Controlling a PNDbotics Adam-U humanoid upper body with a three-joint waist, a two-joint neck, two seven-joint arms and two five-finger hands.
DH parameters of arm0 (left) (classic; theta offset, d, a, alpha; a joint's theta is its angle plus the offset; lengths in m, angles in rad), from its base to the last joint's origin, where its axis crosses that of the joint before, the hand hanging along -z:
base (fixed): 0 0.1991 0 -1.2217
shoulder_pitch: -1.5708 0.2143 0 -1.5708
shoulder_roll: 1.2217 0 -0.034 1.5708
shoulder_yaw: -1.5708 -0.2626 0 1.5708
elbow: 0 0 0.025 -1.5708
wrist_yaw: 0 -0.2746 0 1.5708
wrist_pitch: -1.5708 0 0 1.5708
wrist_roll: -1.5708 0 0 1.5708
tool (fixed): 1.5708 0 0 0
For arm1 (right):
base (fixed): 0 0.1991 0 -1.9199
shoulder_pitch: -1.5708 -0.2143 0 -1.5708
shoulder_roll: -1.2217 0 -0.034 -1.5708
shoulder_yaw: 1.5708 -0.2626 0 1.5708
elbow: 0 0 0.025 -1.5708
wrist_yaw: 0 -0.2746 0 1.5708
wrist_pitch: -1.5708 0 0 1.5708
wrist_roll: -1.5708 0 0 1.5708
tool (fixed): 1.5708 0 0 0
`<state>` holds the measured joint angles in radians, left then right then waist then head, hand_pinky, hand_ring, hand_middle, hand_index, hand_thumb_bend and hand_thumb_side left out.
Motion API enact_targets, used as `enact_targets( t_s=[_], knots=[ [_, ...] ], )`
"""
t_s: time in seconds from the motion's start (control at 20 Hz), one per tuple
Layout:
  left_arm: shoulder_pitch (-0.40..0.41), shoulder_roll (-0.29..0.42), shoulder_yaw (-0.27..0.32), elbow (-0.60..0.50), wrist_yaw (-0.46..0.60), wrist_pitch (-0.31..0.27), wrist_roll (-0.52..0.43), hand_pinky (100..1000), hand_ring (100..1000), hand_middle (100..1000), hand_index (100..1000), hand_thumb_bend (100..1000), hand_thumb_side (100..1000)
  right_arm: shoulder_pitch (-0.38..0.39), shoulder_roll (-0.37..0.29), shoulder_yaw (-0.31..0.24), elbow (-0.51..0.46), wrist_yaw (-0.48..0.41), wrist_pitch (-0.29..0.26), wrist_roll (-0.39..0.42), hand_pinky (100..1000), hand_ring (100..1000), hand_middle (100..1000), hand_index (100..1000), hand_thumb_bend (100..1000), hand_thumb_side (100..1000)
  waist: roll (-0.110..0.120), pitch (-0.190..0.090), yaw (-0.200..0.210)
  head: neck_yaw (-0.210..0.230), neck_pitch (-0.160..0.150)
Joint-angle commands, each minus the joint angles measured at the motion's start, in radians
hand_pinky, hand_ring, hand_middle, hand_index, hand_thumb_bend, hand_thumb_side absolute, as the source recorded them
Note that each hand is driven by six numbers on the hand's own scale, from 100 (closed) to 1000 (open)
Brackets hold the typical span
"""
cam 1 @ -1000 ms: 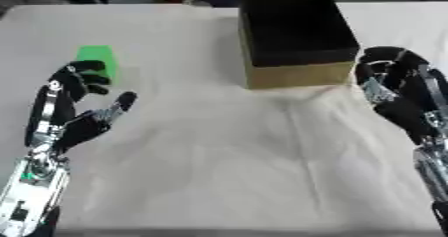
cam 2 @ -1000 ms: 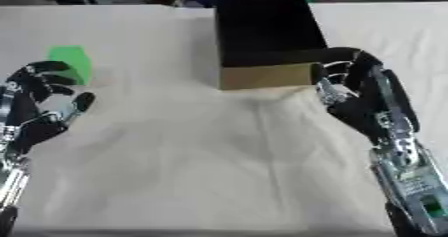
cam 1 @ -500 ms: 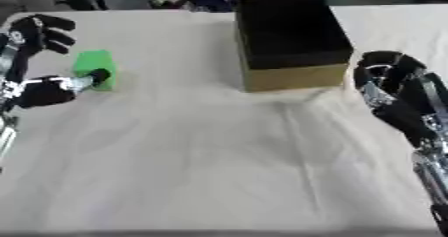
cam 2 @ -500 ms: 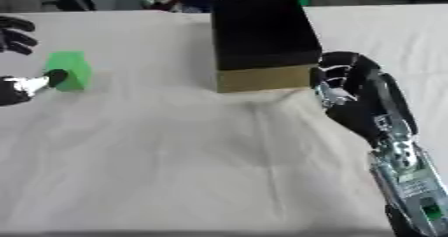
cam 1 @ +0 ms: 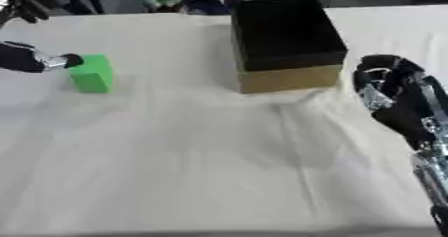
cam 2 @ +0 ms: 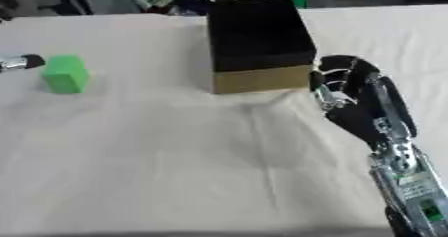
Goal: Pick up objects on the table and place them in the box.
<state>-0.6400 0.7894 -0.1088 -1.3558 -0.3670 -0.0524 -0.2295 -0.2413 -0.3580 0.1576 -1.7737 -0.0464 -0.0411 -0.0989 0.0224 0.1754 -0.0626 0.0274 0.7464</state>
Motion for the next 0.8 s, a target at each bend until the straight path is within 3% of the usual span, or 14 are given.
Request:
enact_targets(
  t_s=[0.05, 0.5, 0.8],
  knots=[
    [-0.063, 0.023, -0.010, 0.091, -0.070, -0.030, -0.050, 701, 676, 679, 757, 812, 200, -0.007, -0.022, -0.001, -0.010, -0.005, -0.002, 0.005, 596, 627, 638, 731, 253, 324, 0.001, -0.018, -0.001, -0.003, 0.000],
    [-0.192, -0.088, -0.013, 0.329, -0.302, -0.124, -0.146, 733, 690, 664, 759, 859, 203, -0.005, -0.021, 0.003, -0.009, -0.005, -0.001, 0.009, 596, 626, 637, 731, 252, 323, -0.003, -0.018, -0.014, -0.006, 0.002],
    [-0.234, -0.135, 0.007, 0.422, -0.428, -0.145, -0.134, 738, 682, 660, 753, 857, 191, -0.005, -0.019, 0.004, -0.008, -0.006, -0.001, 0.011, 596, 626, 637, 731, 251, 324, -0.004, -0.016, -0.019, -0.006, 0.001]
  ],
)
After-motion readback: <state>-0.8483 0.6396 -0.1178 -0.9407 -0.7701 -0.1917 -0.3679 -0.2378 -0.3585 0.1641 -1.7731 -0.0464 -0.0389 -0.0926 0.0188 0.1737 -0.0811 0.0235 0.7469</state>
